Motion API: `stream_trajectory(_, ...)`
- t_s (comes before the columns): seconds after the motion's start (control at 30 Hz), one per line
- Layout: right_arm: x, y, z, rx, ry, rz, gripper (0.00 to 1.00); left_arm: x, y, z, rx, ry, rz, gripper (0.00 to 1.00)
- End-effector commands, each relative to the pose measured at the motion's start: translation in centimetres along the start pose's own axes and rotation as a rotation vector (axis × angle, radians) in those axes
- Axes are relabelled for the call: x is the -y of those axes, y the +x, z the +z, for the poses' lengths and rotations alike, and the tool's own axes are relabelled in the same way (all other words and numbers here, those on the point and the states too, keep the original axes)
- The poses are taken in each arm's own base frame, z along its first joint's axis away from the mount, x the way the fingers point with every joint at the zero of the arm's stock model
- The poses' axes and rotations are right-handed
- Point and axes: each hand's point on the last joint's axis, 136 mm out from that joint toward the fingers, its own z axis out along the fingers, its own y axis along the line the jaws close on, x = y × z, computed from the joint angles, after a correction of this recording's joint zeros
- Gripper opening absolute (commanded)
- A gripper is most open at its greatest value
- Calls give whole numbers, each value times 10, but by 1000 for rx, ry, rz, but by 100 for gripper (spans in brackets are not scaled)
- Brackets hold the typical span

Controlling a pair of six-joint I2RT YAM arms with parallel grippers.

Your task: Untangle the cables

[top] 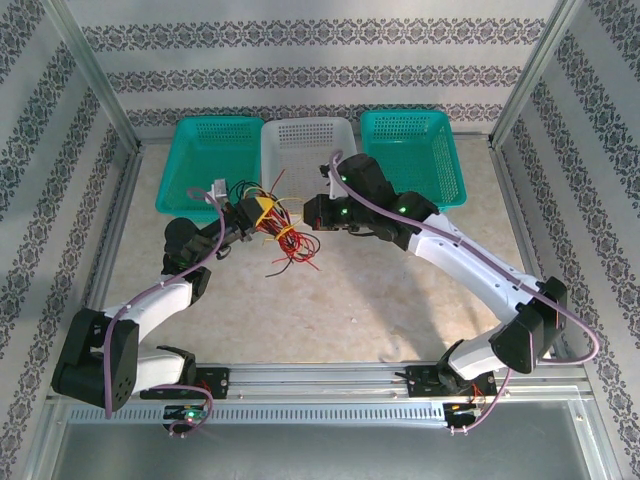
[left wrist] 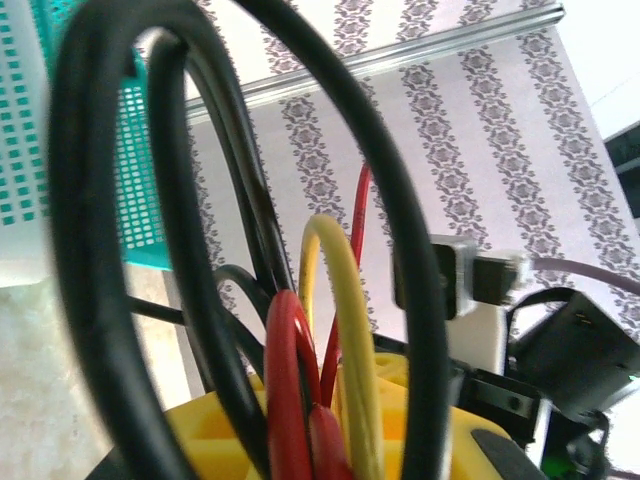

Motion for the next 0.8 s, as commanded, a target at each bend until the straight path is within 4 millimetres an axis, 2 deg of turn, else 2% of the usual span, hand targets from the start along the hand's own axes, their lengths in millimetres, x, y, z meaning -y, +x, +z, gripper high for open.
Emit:
stream_trajectory(0.0, 13, -13, -16, 58, -11, 65, 0, 73, -4, 0, -20, 253, 93, 0)
stream_trajectory(0.2, 22, -35, -24, 117, -130, 166, 0, 144, 26, 8, -141, 422, 197, 0)
stream_trajectory(0.3, 22, -44, -18, 136, -214, 219, 0, 167, 18, 2, -64, 474, 215, 0)
stream_trajectory(0.4, 17, -44, -3, 129, -305, 252, 0, 189, 3, -6, 51, 525, 262, 0)
stream_trajectory(0.57, -2, -36, 6, 182, -465, 270, 0, 203, -27, -7, 213, 559, 264, 0)
stream_trajectory(0.63, -10, -30, 9, 186, -513, 274, 0, 203, -40, -9, 292, 561, 261, 0)
stream_trajectory(0.77, -16, -11, 15, 193, -540, 294, 0, 199, -68, -20, 492, 541, 296, 0)
